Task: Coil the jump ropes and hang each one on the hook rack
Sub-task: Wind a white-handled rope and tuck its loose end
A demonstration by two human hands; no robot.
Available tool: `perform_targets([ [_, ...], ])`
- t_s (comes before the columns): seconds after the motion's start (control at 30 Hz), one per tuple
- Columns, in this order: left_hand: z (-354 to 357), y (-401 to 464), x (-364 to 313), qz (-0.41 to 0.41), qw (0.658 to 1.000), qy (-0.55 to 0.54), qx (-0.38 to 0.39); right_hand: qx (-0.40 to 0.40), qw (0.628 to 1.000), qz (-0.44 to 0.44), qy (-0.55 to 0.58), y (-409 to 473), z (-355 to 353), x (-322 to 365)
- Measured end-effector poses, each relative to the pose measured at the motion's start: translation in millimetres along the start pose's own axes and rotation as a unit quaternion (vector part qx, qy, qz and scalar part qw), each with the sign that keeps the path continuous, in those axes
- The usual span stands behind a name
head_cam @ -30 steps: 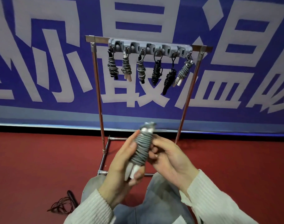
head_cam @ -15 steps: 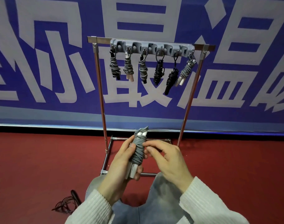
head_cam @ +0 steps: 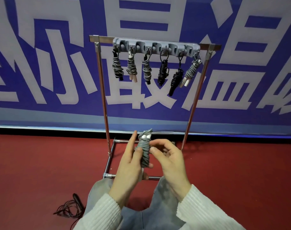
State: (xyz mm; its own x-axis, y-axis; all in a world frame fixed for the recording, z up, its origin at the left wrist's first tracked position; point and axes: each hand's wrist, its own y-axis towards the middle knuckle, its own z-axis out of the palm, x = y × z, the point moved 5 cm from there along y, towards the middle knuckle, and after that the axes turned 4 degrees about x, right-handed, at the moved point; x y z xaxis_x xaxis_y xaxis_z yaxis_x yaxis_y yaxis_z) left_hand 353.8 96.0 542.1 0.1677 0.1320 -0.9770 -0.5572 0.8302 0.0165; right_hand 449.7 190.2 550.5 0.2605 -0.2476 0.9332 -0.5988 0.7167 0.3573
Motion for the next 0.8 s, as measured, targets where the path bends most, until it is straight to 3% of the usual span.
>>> perform_targets([
  [0.13,-2.4,-0.5,-9.2,0.003,0.997,0.060,0.054,0.024,0.999,0.009,0.044,-7.8,-6.7,-4.9],
  [0.27,-0.4,-5.9,-11.8,-0.025,0.998,0.027,0.048,0.020,0.994,-0.084,-0.070,-12.7,-7.4,3.6],
  [0.53,-6.4,2.7,-6.4,0.108,0.991,0.081,-0.016,-0.023,0.971,-0.194,-0.140,-11.8,-5.1,16.2],
  [0.67,-3.6,6.9,2.0,0.111,0.991,0.069,0.023,-0.009,0.991,-0.118,-0.064,-7.4,-5.0,5.2],
  [0.8,-3.8,4.8,5.9,0.136,0.989,0.054,0.005,-0.034,0.995,-0.014,0.092,-6.8,-1.2,-7.9],
])
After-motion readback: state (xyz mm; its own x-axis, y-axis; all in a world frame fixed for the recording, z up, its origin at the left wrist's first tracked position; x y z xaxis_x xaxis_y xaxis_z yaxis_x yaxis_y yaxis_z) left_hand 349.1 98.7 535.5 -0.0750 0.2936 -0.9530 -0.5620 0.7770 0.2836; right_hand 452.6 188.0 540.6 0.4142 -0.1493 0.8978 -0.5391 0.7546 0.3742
